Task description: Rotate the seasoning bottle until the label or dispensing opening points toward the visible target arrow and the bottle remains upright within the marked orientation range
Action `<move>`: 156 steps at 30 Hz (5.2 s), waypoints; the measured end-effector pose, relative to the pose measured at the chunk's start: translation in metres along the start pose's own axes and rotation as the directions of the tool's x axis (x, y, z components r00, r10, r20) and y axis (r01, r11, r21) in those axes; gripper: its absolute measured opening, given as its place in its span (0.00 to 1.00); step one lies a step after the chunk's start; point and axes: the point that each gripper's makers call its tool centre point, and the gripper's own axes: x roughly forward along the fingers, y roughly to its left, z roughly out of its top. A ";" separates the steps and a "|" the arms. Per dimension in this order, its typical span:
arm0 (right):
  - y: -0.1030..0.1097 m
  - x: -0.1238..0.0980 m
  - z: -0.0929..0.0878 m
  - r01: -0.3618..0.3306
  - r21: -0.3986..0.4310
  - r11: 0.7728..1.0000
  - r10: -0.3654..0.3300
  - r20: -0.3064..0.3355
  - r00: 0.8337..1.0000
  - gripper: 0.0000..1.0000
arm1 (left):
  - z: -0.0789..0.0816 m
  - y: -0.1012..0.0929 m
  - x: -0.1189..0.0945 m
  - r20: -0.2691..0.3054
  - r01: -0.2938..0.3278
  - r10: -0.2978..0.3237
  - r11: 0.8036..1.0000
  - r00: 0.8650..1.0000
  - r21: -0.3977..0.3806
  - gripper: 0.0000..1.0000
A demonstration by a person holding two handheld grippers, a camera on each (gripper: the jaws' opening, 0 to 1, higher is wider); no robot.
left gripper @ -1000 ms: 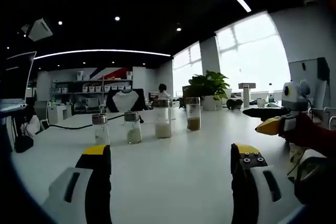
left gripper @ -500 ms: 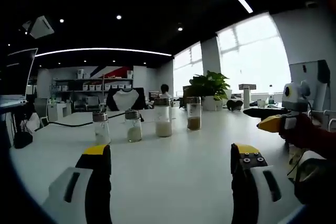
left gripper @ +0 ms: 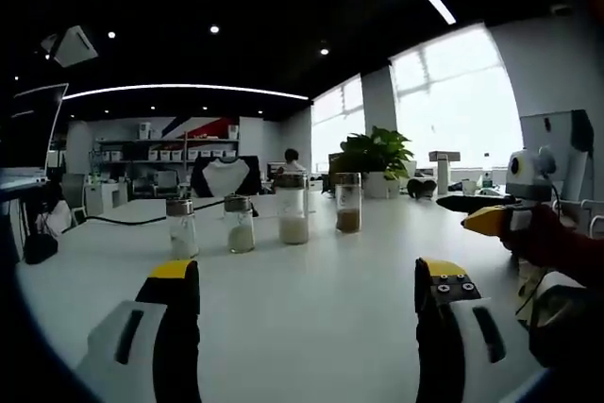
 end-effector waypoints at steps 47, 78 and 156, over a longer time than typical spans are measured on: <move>-0.003 0.000 -0.001 0.002 0.001 1.000 -0.002 0.005 1.000 0.99 | -0.003 0.000 0.002 -0.016 -0.003 0.004 1.000 1.000 0.023 1.00; -0.002 0.000 0.002 -0.002 -0.012 1.000 0.002 0.022 1.000 1.00 | -0.002 0.007 0.005 -0.025 -0.018 0.018 1.000 1.000 0.012 1.00; 0.002 -0.003 0.008 -0.038 -0.071 0.997 0.037 -0.012 0.999 0.99 | 0.012 0.197 0.139 0.097 -0.389 0.386 0.921 0.917 0.009 0.35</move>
